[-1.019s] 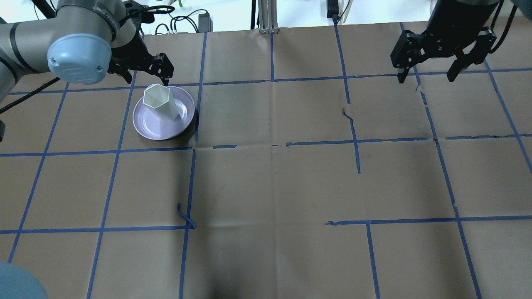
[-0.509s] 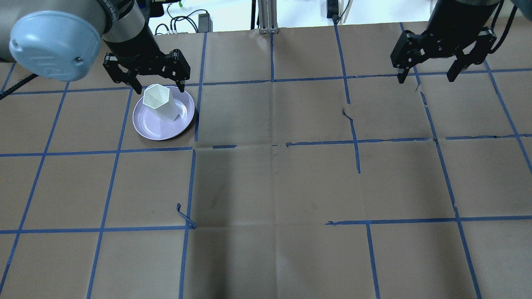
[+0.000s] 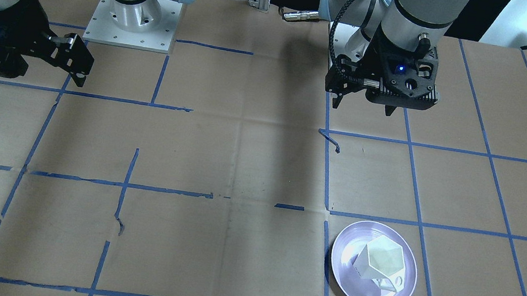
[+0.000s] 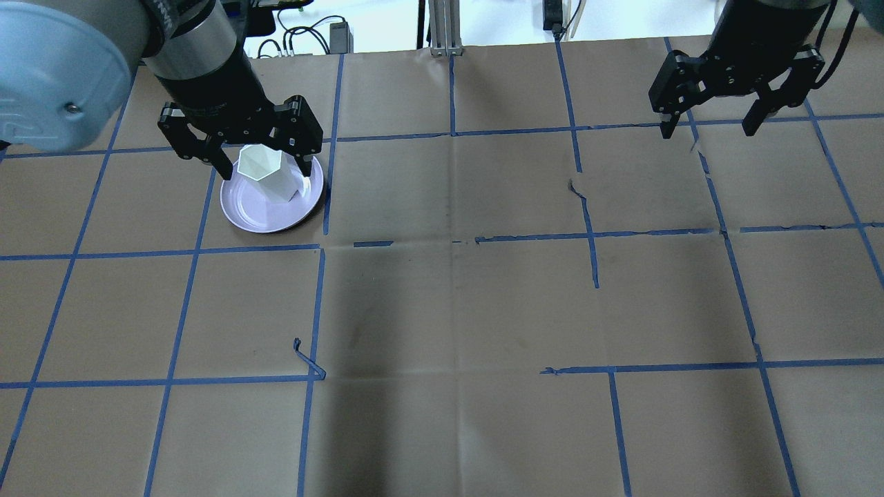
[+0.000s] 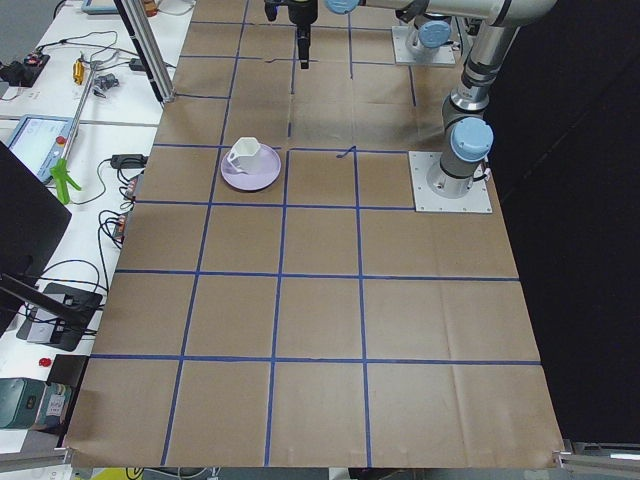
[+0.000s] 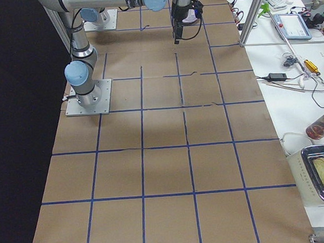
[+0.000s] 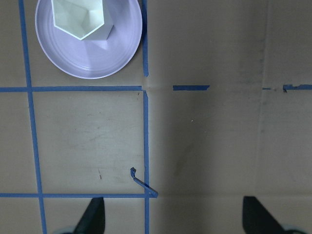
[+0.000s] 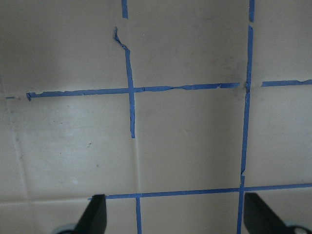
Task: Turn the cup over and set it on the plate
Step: 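Open the left gripper and raise it away from the mug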
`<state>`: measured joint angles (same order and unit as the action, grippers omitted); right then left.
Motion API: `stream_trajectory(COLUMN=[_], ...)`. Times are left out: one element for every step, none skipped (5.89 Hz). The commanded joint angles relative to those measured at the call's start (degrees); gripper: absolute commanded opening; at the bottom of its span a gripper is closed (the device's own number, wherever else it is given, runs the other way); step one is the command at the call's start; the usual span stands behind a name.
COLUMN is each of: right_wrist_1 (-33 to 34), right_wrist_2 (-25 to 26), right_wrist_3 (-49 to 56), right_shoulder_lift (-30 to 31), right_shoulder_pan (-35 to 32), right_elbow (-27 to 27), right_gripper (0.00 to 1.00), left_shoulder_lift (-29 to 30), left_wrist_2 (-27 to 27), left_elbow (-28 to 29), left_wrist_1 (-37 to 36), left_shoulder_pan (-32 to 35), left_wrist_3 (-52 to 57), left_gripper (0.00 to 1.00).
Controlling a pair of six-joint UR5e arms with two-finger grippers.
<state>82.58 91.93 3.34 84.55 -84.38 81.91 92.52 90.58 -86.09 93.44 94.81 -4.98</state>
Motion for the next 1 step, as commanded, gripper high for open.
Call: stream_trajectory(right_wrist_1=[0.04], right_wrist_2=[0.0], right_wrist_3=[0.0], right_shoulder_lift=[0.0], right_shoulder_pan=[0.0], right_elbow=[0.0], right_gripper=[1.0], left_shoulder_lift=[-0.06], left_wrist_2=[-0.05], left_elbow=[-0.04], left_wrist_1=[0.08], left_shoulder_pan=[-0.07], left_wrist_3=[0.06], left_gripper=[1.0])
